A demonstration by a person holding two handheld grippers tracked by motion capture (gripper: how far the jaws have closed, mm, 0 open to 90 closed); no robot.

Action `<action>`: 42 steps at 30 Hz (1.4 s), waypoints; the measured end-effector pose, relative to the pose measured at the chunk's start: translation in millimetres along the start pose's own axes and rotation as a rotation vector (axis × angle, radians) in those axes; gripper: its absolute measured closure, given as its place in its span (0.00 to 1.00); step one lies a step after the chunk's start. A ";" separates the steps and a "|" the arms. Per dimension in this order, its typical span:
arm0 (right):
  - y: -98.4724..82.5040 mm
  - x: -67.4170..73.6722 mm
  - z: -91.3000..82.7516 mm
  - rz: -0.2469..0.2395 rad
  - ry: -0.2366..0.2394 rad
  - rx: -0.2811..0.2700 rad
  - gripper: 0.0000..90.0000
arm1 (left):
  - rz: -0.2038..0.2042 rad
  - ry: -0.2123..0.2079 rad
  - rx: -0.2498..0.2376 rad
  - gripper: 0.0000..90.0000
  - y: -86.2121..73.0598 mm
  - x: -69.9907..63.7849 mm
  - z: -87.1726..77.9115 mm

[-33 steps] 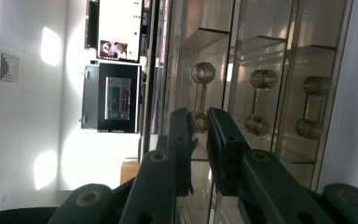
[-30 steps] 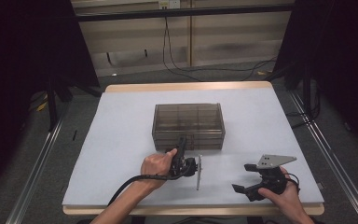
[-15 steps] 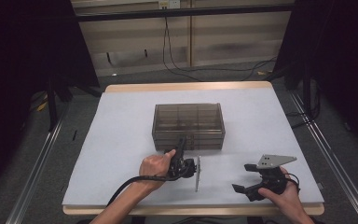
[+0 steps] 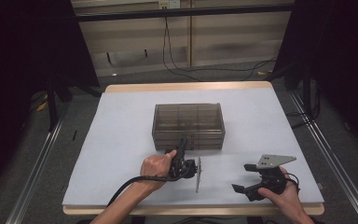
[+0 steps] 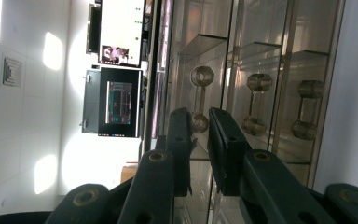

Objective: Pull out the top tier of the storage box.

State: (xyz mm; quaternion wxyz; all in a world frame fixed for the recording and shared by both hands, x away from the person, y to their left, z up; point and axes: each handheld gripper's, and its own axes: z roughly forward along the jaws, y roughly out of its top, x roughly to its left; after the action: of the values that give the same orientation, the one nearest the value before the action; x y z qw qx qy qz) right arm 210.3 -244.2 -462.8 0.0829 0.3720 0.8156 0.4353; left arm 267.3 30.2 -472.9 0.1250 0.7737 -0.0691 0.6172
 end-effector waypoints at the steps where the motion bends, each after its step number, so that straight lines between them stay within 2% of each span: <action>1: 0.0 -0.1 -0.1 -0.002 -0.001 -0.001 0.11 | -0.015 0.001 -0.006 0.88 -0.4 -2.1 1.4; 3: 0.0 0.0 -0.4 0.001 0.000 0.000 0.11 | -0.007 0.005 0.002 0.88 -0.3 -3.2 3.7; 6: 0.0 -0.1 0.3 -0.002 0.001 0.001 0.11 | 0.025 0.016 -0.015 0.85 0.2 -4.1 4.6; 9: 0.1 -0.4 0.9 -0.003 0.002 0.004 0.11 | 0.013 0.027 -0.003 0.86 2.6 -6.1 4.7; 11: 0.2 -0.3 1.0 -0.002 0.002 0.003 0.11 | 0.020 0.026 0.000 0.89 3.0 -7.2 5.1; 13: 0.2 0.0 1.2 -0.005 0.002 0.004 0.11 | 0.053 0.041 0.007 0.89 3.6 -7.3 5.1; 18: 0.0 0.2 0.7 -0.007 0.005 0.006 0.11 | 0.025 0.032 0.007 0.90 3.1 -8.0 4.7; 19: -0.1 0.2 0.7 -0.009 0.004 0.007 0.11 | 0.042 0.032 0.013 0.90 3.1 -6.9 3.8; 20: 0.0 0.2 0.7 -0.008 0.005 0.007 0.11 | 0.030 0.036 0.005 0.90 2.3 -7.5 3.1; 23: 0.0 0.0 1.0 -0.006 0.004 0.007 0.11 | 0.036 0.038 -0.001 0.90 2.6 -6.7 1.3; 24: -0.1 0.1 1.0 -0.007 0.004 0.008 0.11 | 0.012 0.025 -0.002 0.90 2.0 -7.3 -0.3; 25: -0.1 0.1 1.0 -0.007 0.004 0.008 0.11 | 0.012 0.025 -0.002 0.90 2.0 -7.3 -0.3; 26: 0.0 0.3 1.1 -0.006 0.005 0.007 0.11 | 0.031 0.033 -0.013 0.90 2.0 -6.8 -2.1; 27: 0.0 0.3 1.1 -0.006 0.005 0.007 0.11 | 0.031 0.033 -0.013 0.90 2.0 -6.8 -2.1; 28: 0.0 0.1 1.2 -0.005 0.005 0.007 0.11 | 0.015 0.015 -0.009 0.90 1.2 -6.9 -4.4; 31: 0.1 0.0 1.4 -0.003 0.005 0.008 0.11 | 0.023 0.015 -0.016 0.90 1.1 -5.6 -5.7; 32: 0.1 0.0 1.6 -0.006 0.005 0.009 0.11 | 0.011 0.007 -0.020 0.90 0.6 -4.7 -6.4; 33: 0.2 0.2 1.6 -0.007 0.006 0.008 0.11 | -0.019 0.002 -0.026 0.90 -0.3 -4.7 -7.1; 34: 0.2 0.2 1.6 -0.006 0.007 0.008 0.11 | -0.024 0.000 -0.031 0.90 -0.6 -4.7 -7.3; 35: 0.2 0.0 1.7 -0.006 0.006 0.008 0.11 | 0.004 0.000 -0.021 0.90 -0.1 -3.8 -8.0; 36: 0.2 0.0 1.8 -0.005 0.005 0.009 0.11 | 0.002 0.009 -0.031 0.90 -0.1 -4.5 -8.3; 37: 0.2 0.0 1.8 -0.005 0.005 0.009 0.11 | 0.006 -0.001 -0.026 0.90 -0.2 -3.9 -9.1; 39: 0.2 0.0 1.6 -0.006 0.006 0.008 0.11 | -0.020 -0.004 -0.032 0.90 -0.6 -4.8 -10.7; 41: 0.2 -0.1 1.6 -0.005 0.006 0.007 0.11 | 0.003 -0.004 -0.034 0.90 -0.7 -4.5 -12.9; 42: 0.2 -0.1 1.7 -0.005 0.005 0.008 0.11 | -0.001 -0.006 -0.037 0.90 -1.0 -3.9 -13.3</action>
State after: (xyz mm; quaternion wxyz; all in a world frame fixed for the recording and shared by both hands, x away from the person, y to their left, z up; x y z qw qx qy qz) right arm 211.3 -243.0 -463.7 0.0802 0.3693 0.8185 0.4327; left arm 254.2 34.7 -474.1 0.1394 0.7733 -0.0805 0.6133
